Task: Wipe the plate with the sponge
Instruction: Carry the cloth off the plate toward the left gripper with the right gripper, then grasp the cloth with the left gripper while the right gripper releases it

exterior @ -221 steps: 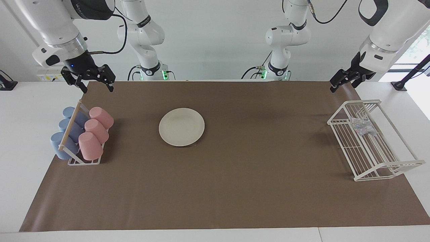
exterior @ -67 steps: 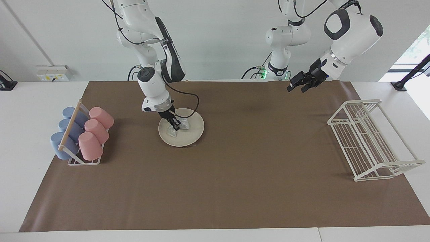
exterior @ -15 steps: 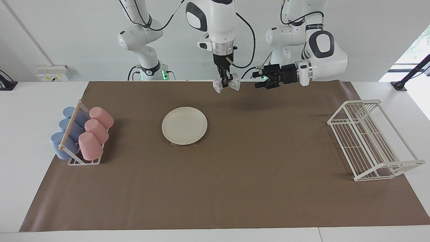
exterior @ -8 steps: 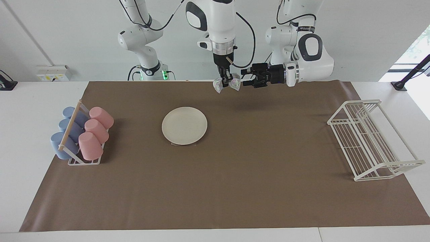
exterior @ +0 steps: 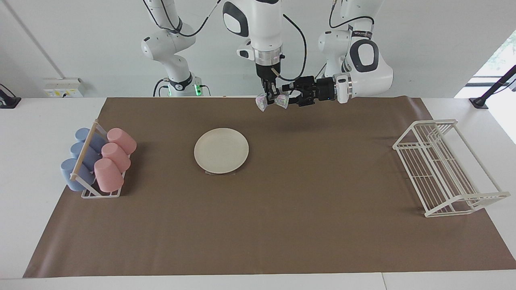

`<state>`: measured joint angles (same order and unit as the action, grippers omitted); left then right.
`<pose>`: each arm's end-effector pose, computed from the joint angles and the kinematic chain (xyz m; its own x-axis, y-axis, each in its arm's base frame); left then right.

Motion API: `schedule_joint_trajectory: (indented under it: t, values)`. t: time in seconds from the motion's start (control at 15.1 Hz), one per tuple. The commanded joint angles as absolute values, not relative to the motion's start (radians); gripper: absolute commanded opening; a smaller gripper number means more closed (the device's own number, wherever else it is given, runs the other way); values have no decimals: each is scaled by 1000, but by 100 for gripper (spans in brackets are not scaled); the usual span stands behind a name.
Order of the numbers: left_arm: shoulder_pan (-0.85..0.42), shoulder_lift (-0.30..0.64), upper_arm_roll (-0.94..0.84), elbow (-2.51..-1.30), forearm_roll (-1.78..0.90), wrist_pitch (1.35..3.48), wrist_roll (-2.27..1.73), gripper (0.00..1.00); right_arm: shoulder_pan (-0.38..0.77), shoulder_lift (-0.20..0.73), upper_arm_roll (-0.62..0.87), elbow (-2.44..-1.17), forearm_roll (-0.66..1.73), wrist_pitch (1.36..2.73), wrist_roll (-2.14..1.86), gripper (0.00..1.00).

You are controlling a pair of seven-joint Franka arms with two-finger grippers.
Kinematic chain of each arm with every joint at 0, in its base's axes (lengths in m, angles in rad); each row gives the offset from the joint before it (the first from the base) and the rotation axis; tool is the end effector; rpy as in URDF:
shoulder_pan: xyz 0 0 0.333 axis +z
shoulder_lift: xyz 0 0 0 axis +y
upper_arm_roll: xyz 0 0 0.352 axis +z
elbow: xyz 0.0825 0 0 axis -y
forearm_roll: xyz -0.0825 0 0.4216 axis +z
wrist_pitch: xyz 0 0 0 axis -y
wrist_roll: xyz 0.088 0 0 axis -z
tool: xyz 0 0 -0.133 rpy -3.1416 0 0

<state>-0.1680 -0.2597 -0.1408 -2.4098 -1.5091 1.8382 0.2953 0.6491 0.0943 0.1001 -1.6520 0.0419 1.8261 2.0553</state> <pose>0.4295 -0.2494 0.4564 0.9689 -0.0491 -0.2427 0.2235 -0.2481 0.9426 0.4695 0.4395 0.5582 0.2532 -0.9639 -0.0820 -0.9671 -0.2500 -0.0471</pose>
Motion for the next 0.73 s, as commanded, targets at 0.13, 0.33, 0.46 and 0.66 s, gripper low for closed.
schedule_joint_trajectory:
  t: [0.13,0.33,0.46,0.66]
  values:
    - [-189,-256,-161,-2407,-1536,1887,282,0,647,106,104,-1632,32,1816,2079,0]
    - [-189,-262,-170,-2408,-1536,1888,264,0,647,106,104,-1632,32,1816,2077,0]
    - [-187,-262,-170,-2408,-1536,1890,250,0,647,106,104,-1632,32,1816,2074,0]
    - [-187,-265,-170,-2410,-1531,1890,242,0,646,106,104,-1632,31,1812,2072,0]
